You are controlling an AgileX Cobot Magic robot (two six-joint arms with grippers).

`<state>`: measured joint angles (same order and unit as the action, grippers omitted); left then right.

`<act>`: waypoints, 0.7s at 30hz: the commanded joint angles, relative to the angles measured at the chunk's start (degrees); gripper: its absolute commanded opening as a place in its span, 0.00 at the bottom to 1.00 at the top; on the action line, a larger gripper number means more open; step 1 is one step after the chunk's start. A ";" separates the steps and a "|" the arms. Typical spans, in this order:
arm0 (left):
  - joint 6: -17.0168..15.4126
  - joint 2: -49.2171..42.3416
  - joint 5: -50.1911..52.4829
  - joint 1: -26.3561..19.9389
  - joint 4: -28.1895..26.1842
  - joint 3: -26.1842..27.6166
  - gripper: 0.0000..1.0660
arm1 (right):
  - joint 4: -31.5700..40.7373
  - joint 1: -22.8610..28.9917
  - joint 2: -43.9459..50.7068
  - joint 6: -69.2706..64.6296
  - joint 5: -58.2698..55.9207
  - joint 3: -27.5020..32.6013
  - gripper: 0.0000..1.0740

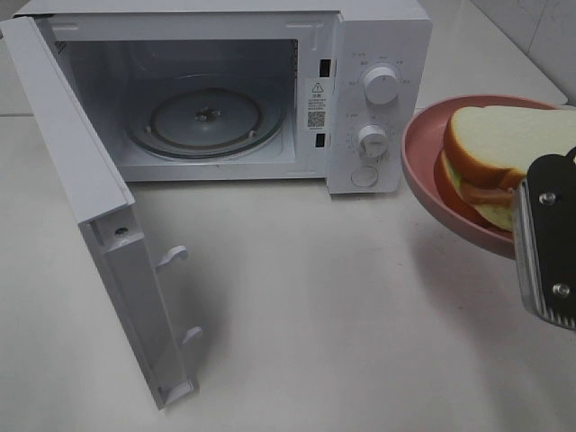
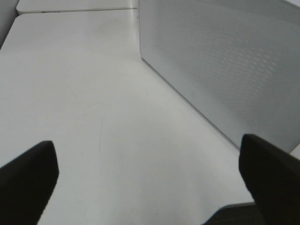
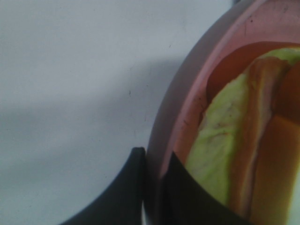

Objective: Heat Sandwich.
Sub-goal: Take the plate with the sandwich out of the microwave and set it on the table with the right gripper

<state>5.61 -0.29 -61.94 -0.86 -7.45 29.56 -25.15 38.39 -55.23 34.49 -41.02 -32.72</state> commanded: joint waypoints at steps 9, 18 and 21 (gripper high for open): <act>-0.34 -0.46 0.57 -0.17 -0.40 -0.06 0.94 | -3.50 -0.23 0.57 -9.80 -5.16 -0.06 0.01; -0.34 -0.46 0.57 -0.17 -0.40 -0.06 0.94 | -5.16 -0.23 0.57 -22.40 -8.42 -0.11 0.01; -0.34 -0.46 0.57 -0.17 -0.40 -0.06 0.94 | -5.73 -0.23 0.57 -24.87 -8.59 -0.11 0.01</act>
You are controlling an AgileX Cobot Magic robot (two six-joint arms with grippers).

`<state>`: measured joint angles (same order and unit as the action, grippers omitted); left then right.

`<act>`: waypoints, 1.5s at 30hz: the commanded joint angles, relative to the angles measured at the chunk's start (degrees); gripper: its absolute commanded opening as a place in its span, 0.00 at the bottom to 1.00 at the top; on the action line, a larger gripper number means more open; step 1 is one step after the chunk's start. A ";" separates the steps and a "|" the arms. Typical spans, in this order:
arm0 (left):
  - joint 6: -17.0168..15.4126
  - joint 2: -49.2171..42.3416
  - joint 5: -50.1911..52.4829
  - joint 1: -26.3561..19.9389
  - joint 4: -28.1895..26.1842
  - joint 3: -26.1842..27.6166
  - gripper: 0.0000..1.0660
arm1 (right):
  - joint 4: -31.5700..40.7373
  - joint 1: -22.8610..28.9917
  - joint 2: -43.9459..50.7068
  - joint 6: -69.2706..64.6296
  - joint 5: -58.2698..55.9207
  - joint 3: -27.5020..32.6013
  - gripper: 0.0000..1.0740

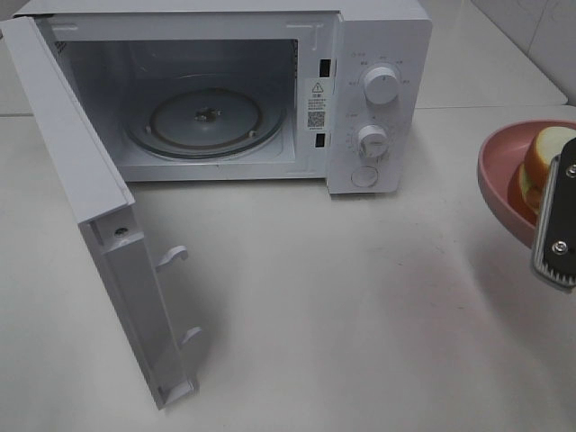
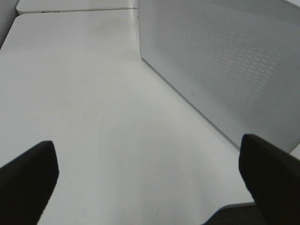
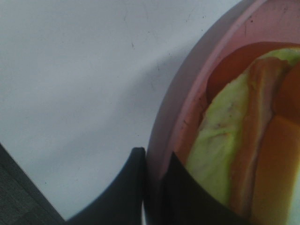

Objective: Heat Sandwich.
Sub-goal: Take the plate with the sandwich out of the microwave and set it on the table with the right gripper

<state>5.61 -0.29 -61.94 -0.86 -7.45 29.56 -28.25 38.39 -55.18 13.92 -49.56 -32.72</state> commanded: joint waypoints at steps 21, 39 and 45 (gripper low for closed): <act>-0.34 -0.46 0.57 -0.17 -0.40 -0.06 0.94 | -10.26 -0.23 -6.42 -32.60 -4.70 -0.17 0.03; -0.34 -0.46 0.57 -0.17 -0.40 -0.06 0.94 | -10.54 -0.46 -25.32 -46.41 2.01 -0.46 0.05; -0.34 -0.46 0.57 -0.17 -0.40 -0.06 0.94 | -11.69 -1.32 -29.74 -50.08 3.67 -2.01 0.06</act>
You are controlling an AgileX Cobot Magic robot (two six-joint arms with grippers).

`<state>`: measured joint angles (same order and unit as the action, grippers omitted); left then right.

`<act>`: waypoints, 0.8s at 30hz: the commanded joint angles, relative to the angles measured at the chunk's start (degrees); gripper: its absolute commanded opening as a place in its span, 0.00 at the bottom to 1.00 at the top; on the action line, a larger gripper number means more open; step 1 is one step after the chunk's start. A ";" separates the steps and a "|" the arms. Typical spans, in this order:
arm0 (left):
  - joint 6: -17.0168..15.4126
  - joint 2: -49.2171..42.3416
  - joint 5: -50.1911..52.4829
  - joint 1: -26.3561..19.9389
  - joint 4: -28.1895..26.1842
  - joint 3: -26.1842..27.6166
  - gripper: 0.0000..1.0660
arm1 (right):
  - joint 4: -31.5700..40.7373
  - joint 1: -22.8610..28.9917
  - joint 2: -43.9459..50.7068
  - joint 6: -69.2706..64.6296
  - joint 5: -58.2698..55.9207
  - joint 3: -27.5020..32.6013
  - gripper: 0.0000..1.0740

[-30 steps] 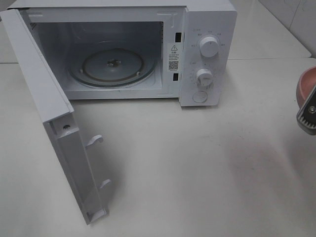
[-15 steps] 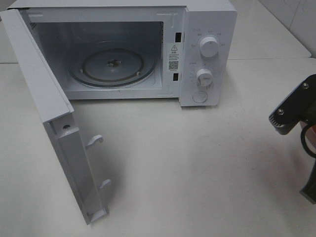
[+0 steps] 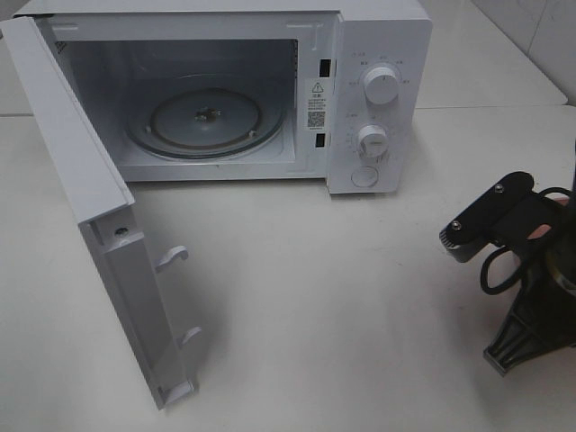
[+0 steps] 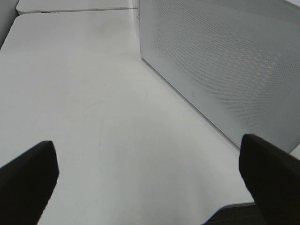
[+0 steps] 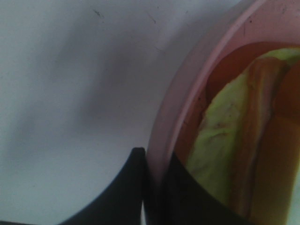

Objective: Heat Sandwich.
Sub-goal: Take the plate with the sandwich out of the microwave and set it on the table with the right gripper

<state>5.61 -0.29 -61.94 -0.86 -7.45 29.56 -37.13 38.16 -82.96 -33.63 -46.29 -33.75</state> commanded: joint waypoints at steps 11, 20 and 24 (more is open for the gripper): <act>-0.34 -0.46 0.57 -0.17 -0.40 -0.06 0.94 | -8.25 -7.96 -11.80 -10.08 6.30 -2.98 0.07; -0.34 -0.46 0.57 -0.17 -0.40 -0.06 0.94 | -14.27 -10.89 -18.11 -15.99 9.51 -4.70 0.07; -0.34 -0.46 0.57 -0.17 -0.40 -0.06 0.94 | -16.16 -10.89 -21.49 -18.39 9.51 -6.47 0.08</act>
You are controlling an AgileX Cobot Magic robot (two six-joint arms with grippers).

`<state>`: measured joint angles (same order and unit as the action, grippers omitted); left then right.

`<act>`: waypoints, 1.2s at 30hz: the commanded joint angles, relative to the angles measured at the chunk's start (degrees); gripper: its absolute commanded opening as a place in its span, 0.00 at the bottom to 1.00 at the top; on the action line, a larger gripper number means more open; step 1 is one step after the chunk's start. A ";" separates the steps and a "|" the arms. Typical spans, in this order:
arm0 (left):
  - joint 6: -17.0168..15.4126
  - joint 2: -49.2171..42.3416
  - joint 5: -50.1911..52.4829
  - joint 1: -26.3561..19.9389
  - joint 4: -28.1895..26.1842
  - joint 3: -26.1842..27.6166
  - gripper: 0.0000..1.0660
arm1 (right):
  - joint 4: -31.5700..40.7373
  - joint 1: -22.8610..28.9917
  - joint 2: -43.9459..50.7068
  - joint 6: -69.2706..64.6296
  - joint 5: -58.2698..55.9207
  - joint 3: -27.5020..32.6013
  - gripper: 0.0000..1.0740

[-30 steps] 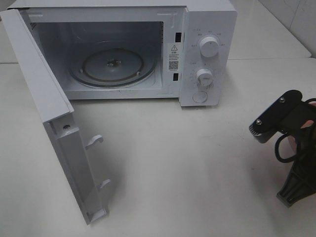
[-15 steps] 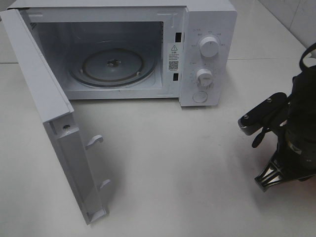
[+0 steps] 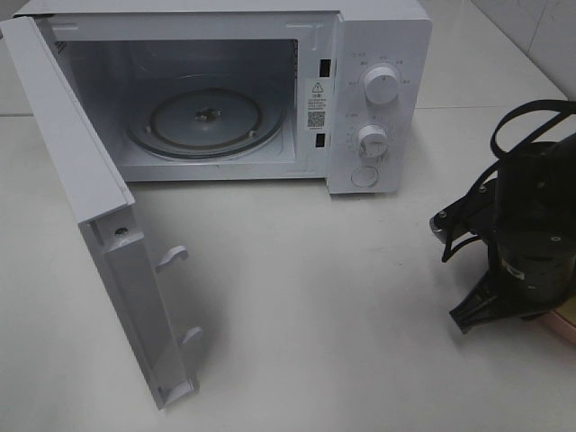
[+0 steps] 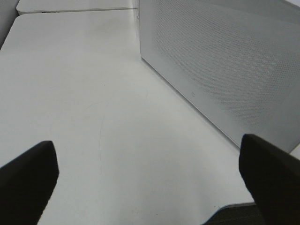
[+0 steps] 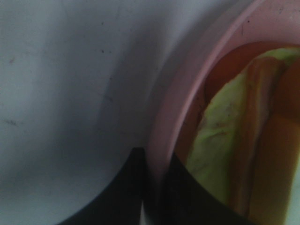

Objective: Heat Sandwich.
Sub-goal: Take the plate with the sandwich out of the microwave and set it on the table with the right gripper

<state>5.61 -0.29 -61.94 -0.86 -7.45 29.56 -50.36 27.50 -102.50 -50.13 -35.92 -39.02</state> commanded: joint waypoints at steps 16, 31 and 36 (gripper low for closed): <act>-0.40 -0.46 0.57 -0.17 -0.40 -0.06 0.94 | -3.15 -0.23 -5.50 -3.84 -0.74 -2.64 0.16; -0.40 -0.46 0.57 -0.17 -0.40 -0.06 0.94 | -3.09 -0.23 -5.50 -3.61 -0.86 -2.64 0.32; -0.40 -0.46 0.57 -0.17 -0.40 -0.06 0.94 | -2.81 -0.23 -5.39 -2.98 -0.74 -2.64 0.38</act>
<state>5.61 -0.29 -61.94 -0.86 -7.45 29.56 -53.92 27.50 -107.31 -53.11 -38.27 -41.83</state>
